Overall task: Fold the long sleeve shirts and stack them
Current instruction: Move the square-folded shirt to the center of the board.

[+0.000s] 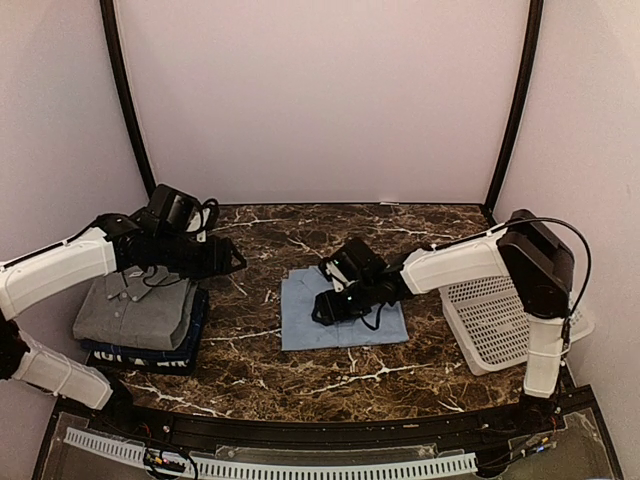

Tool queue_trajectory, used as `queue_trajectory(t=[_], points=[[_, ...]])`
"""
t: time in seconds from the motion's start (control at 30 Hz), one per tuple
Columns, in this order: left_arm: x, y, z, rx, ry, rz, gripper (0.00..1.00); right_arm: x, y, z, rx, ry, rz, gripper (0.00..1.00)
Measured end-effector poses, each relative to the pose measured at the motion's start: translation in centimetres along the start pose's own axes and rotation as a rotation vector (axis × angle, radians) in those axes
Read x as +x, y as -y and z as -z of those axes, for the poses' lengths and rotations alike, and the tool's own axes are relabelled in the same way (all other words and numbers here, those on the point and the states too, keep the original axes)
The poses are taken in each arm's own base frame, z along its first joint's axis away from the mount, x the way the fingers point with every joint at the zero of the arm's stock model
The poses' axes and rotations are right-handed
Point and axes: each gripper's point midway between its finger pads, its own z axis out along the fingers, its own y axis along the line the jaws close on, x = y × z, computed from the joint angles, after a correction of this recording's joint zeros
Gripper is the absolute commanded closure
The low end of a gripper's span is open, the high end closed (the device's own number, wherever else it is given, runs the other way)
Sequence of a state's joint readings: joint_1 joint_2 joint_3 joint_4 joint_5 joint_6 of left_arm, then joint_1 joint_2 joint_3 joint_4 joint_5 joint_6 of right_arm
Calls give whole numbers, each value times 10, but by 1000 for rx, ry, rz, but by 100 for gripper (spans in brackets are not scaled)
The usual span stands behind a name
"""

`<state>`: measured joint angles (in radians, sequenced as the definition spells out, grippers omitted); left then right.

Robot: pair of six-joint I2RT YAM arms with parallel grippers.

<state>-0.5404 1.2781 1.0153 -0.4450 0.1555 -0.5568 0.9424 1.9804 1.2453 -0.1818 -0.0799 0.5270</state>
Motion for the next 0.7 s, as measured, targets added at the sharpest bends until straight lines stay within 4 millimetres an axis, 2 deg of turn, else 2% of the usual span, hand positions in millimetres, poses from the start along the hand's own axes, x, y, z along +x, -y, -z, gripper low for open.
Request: queue_trajectory(t=[0.23, 0.5, 0.57, 0.6, 0.7], points=[[16, -8, 8, -12, -22, 14, 34, -44, 61, 0, 29, 70, -39, 37], [38, -17, 5, -47, -75, 53, 34, -100, 128, -3, 61, 148, -50, 37], [47, -17, 4, -67, -91, 50, 33, -108, 137, -3, 64, 159, -45, 36], [52, -15, 3, -79, -101, 44, 33, -114, 151, -1, 73, 167, -56, 36], [65, -15, 1, -120, -117, 35, 33, -121, 171, 4, 89, 178, -68, 36]])
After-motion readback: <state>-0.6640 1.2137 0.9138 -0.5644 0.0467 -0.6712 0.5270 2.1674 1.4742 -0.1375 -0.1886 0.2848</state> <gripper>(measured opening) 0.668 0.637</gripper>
